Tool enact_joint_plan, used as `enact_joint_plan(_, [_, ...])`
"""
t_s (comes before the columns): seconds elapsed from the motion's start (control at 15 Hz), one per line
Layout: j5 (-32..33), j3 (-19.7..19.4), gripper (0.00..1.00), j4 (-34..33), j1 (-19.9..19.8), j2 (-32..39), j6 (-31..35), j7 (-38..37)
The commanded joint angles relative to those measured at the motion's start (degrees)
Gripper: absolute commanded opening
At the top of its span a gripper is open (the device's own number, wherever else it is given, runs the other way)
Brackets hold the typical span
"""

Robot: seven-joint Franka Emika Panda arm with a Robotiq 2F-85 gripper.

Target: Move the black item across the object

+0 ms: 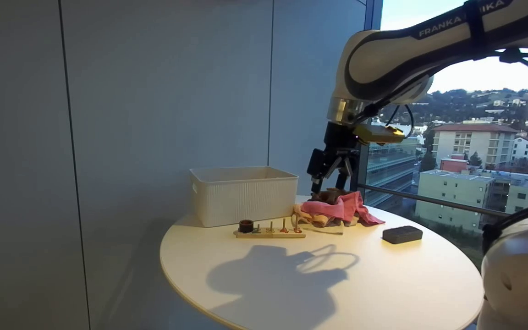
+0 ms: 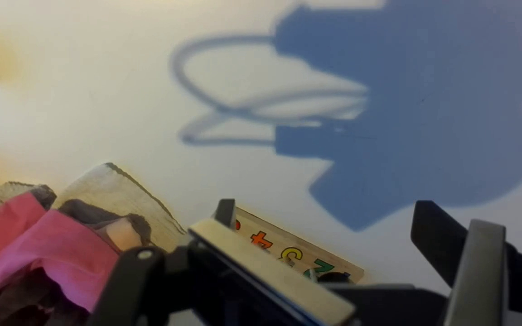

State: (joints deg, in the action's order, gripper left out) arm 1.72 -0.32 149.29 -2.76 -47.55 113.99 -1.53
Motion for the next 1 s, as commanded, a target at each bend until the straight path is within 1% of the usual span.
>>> enact_joint_plan(0.0, [0.0, -1.8, 1.0, -4.2, 4.1, 2.7, -1.2, 8.7])
enact_joint_plan(0.2, [0.6, -2.1, 1.0, -7.0, 6.8, 5.6, -1.0, 15.5])
enact_joint_plan(0.4, [0.1, -2.7, 1.0, -8.6, 10.2, 7.3, 0.6, 22.1])
enact_joint_plan(0.47, [0.2, -1.9, 1.0, -6.1, 8.2, 5.2, 0.0, 18.0])
enact_joint_plan(0.53, [0.2, -1.9, 1.0, -6.4, 8.6, 5.7, 0.0, 18.3])
enact_joint_plan(0.93, [0.2, -2.0, 1.0, -5.9, 8.4, 5.9, 0.0, 18.2])
